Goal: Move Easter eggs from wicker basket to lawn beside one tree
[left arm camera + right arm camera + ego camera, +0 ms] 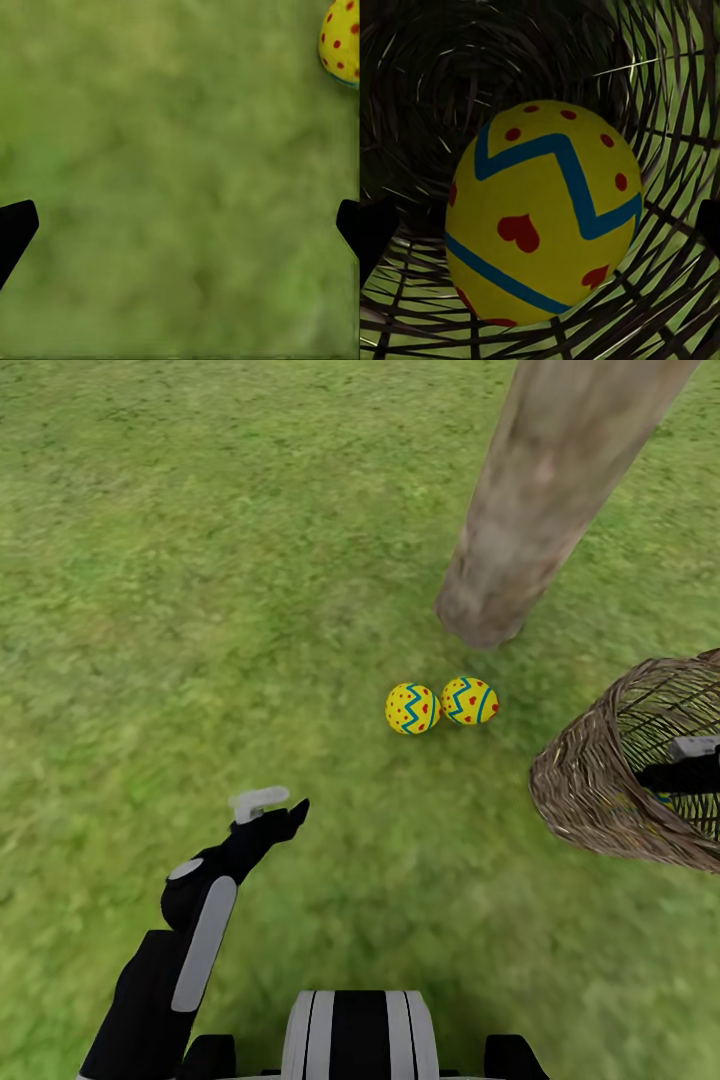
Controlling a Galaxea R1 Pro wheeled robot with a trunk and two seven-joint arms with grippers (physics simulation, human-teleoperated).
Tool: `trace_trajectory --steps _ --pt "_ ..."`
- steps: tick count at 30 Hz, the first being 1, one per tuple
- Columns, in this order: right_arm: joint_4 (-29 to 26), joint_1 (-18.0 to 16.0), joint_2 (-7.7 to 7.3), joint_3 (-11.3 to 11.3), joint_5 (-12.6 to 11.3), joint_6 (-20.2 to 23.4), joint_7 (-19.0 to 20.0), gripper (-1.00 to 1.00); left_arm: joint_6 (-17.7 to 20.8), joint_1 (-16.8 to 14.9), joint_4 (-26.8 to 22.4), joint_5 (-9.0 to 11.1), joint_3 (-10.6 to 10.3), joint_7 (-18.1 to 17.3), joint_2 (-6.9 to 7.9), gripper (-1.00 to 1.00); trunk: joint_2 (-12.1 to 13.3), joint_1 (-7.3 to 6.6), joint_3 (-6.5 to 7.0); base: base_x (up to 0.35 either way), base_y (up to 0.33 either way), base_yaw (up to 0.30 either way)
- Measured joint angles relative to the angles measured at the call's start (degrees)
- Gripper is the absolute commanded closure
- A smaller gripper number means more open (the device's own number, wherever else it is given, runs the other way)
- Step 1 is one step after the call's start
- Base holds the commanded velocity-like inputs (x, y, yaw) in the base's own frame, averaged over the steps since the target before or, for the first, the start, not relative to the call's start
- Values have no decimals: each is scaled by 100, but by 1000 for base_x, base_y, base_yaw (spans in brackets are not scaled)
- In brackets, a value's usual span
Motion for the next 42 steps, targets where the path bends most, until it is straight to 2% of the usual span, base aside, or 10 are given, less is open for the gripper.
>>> trace_trajectory --steps 6,7,11,12,14,17,21,25,38,42 --pt "0 -2 0 4 2 -65 0 -100 1247 -795 -5 75 5 416 -261 -100 0 0 0 0 0 0" --pt "0 2 -6 6 3 -69 2 -100 1639 -1216 17 421 10 702 -318 -100 0 0 1 0 0 0" --pt "0 1 -7 4 3 -73 4 -100 1903 -2069 310 1364 15 1790 -340 -100 0 0 0 0 0 0" --pt "0 -1 -4 1 2 -73 1 -100 1931 -2383 481 1857 18 2258 -326 -100 0 0 1 0 0 0" --pt "0 0 -2 -1 2 -74 -2 -100 1945 -2775 708 2480 21 2732 -271 -100 0 0 1 0 0 0" --pt "0 0 0 0 2 -74 1 -100 1950 -3507 1110 3913 16 3571 -71 -100 0 0 1 0 0 0" --pt "-1 -1 -4 5 11 -74 3 -100 1926 -3956 1127 5256 -2 4056 111 -100 0 -1 1 0 0 0" --pt "-5 3 -8 3 11 -74 4 -100 1923 -4016 788 5433 -8 4111 170 -100 0 0 0 0 0 0" --pt "-62 -10 -12 14 79 -39 -23 -100 1929 -4025 596 5475 1 4092 464 -100 0 0 0 0 0 0" --pt "-128 -23 -3 -5 74 -25 32 -100 1923 -4025 668 5464 -4 4100 335 -100 0 0 0 0 0 0"
